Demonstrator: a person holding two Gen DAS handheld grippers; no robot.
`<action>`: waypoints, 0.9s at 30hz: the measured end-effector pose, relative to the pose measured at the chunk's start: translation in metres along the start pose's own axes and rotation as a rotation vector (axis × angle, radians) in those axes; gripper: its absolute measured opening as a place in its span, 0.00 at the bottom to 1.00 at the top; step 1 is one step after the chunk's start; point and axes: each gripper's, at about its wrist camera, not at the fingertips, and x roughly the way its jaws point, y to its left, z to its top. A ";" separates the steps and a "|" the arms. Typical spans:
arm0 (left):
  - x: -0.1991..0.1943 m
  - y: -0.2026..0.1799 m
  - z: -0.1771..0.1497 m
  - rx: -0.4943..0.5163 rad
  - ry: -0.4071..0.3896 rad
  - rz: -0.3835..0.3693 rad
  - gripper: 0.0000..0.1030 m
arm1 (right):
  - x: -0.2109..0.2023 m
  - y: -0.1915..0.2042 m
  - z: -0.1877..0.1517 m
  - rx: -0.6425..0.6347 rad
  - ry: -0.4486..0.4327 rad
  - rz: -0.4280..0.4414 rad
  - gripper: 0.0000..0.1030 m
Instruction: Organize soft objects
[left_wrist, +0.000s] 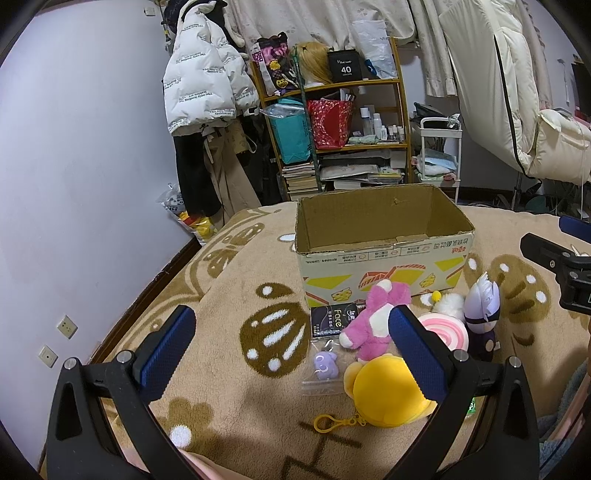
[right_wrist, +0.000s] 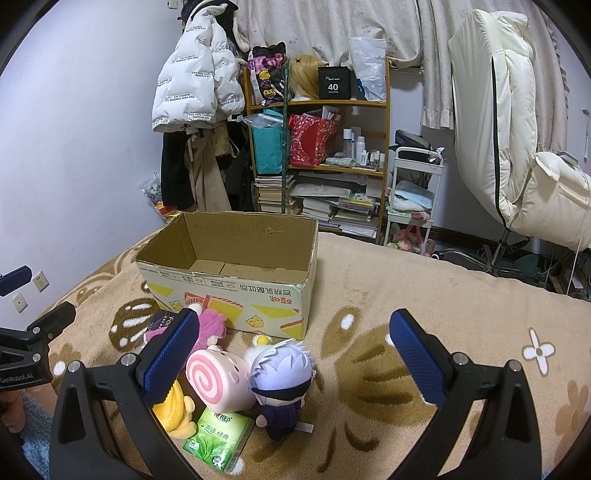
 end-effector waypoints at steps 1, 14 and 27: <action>0.000 0.000 0.000 0.000 0.000 -0.001 1.00 | 0.000 0.000 0.000 0.000 0.000 0.000 1.00; 0.000 0.000 0.000 0.000 0.000 0.000 1.00 | 0.001 0.000 0.000 -0.001 0.001 0.000 1.00; 0.006 -0.010 -0.002 0.031 0.029 -0.033 1.00 | 0.004 0.003 -0.003 -0.010 0.023 -0.007 1.00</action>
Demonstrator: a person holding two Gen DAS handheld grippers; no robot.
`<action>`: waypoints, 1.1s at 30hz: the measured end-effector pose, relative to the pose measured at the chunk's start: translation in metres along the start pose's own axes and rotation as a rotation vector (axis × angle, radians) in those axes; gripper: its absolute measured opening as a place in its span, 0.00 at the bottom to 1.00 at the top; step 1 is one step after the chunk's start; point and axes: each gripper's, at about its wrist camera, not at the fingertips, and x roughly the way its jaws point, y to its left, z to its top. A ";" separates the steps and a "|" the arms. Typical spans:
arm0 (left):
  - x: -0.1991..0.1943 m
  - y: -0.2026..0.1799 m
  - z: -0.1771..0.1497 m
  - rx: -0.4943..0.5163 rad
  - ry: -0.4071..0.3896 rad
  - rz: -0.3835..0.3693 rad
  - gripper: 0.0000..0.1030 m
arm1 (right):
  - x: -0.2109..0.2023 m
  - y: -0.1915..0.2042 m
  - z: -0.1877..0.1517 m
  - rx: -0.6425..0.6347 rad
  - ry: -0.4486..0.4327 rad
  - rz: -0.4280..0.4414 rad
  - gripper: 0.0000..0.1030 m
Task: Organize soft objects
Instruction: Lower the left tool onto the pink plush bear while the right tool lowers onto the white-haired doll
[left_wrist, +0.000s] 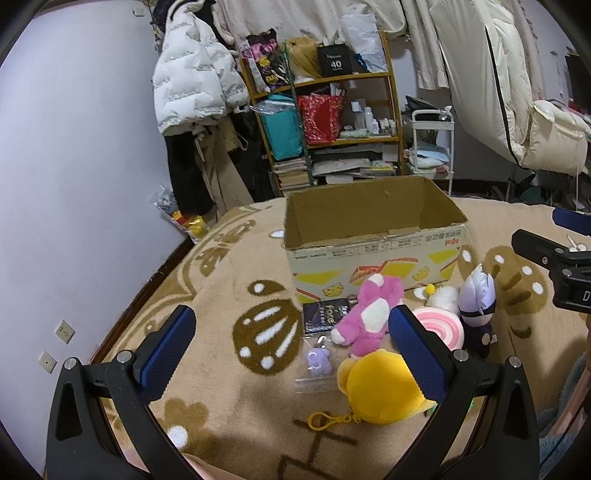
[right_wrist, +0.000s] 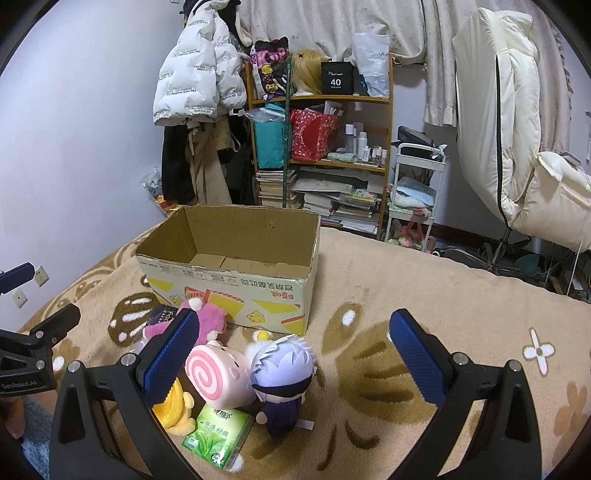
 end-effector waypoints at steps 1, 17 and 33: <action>0.002 0.000 0.001 -0.004 0.014 -0.011 1.00 | 0.001 0.001 0.000 -0.002 0.007 0.003 1.00; 0.047 -0.011 0.017 -0.006 0.158 -0.114 1.00 | 0.032 -0.007 0.001 0.028 0.121 0.016 1.00; 0.111 -0.023 0.022 0.009 0.289 -0.129 1.00 | 0.068 -0.005 0.000 0.013 0.173 0.028 1.00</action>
